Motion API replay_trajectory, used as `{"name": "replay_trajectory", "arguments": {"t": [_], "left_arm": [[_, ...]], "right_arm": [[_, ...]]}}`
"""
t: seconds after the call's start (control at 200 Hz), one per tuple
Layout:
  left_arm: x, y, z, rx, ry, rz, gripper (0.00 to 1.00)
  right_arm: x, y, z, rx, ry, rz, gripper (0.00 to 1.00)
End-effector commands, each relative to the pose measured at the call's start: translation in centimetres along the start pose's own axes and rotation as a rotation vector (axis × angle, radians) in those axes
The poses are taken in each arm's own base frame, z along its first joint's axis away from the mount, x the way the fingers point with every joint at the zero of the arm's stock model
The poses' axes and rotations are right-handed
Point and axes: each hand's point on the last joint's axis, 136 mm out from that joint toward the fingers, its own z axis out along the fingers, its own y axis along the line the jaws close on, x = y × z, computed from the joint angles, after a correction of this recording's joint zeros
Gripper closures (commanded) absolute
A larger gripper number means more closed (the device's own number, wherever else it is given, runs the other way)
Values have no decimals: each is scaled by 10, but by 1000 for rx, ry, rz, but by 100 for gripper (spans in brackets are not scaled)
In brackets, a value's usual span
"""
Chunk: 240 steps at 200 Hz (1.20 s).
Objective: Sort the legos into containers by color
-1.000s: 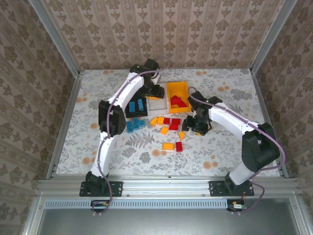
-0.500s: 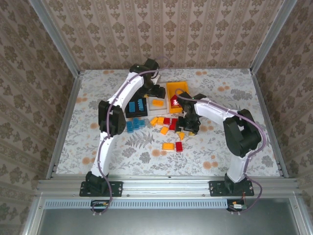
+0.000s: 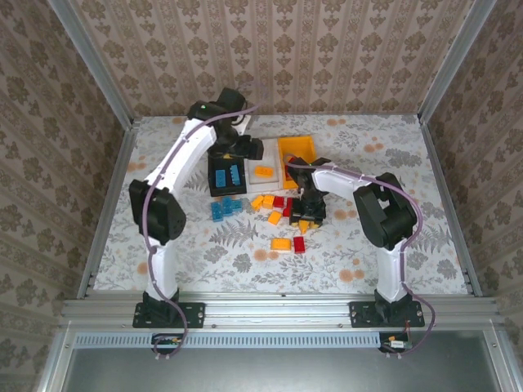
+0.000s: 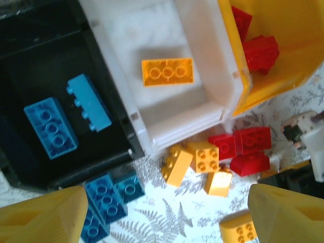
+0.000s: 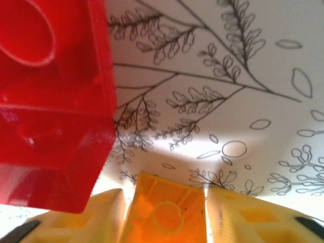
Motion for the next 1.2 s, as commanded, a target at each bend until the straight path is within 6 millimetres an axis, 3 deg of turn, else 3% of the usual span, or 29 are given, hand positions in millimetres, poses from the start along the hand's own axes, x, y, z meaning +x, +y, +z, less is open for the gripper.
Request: {"name": "replay_trajectory", "arguments": {"t": [0.0, 0.06, 0.085, 0.225, 0.415, 0.525, 0.67, 0.9, 1.195], "left_arm": [[15, 11, -11, 2, 2, -27, 16], [26, 13, -14, 1, 7, -26, 16], [27, 26, -17, -11, 2, -55, 16], [51, 42, -18, -18, 21, -84, 16], [76, 59, -14, 33, 29, -186, 16], [85, 66, -11, 91, 16, -268, 15], [95, 69, -10, 121, 18, -310, 15], [119, 69, -6, 120, 50, -320, 15], [164, 52, 9, 83, 150, -209, 14]], "right_arm": [[-7, 5, 2, 2, -16, -3, 59], [-7, 4, 0, 4, -21, -1, 64], [-7, 4, -1, 3, -24, -1, 65], [-3, 2, -12, 6, -40, 2, 71], [-2, 9, -58, -31, -115, 8, 72], [-16, 26, -89, -79, -182, 5, 72], [-48, 59, -113, -150, -237, -4, 72], [-105, 107, -123, -223, -283, -26, 72], [-144, 127, -93, -233, -266, -26, 69]]}}
